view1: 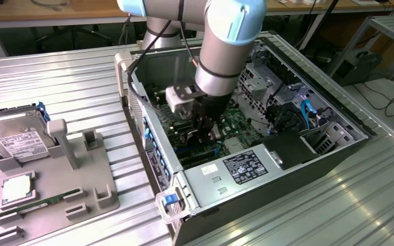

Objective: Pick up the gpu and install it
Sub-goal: 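Insert the gpu into the slot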

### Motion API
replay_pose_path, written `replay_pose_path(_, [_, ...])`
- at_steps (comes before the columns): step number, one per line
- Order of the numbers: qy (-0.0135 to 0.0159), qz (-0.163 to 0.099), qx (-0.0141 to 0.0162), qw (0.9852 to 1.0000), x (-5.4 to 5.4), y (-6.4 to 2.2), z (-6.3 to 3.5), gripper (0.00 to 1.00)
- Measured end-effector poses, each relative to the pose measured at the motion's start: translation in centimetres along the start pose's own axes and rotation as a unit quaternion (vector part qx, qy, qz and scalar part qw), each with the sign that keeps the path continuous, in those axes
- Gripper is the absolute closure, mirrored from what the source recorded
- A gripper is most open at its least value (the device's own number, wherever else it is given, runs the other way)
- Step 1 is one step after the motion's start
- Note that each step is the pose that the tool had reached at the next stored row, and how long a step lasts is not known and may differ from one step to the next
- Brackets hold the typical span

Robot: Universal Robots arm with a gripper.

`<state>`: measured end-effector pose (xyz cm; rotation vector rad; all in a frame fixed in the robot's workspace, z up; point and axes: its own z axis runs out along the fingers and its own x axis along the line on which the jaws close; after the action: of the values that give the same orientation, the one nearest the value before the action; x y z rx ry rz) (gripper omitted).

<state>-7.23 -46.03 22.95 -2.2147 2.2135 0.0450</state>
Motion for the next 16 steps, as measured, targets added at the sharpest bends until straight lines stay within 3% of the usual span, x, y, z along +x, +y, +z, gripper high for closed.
replay_pose_path(1, [0.0011,0.0,-0.0002,1.0,0.0,0.02,-0.14,0.72])
replay_pose_path(2, [0.002,0.0,-0.0004,1.0,0.0,0.03,-0.37,0.65])
replay_pose_path(5, [0.0013,0.0,0.0018,1.0,0.0,0.04,-1.37,0.65])
replay_pose_path(13, [0.0023,0.0,0.0082,1.0,-0.2,0.09,-5.33,0.65])
replay_pose_path(14, [0.0028,0.0,0.0083,1.0,-0.2,0.09,-5.32,0.67])
replay_pose_path(16, [0.003,0.0,0.0083,1.0,-0.2,0.09,-5.33,0.8])
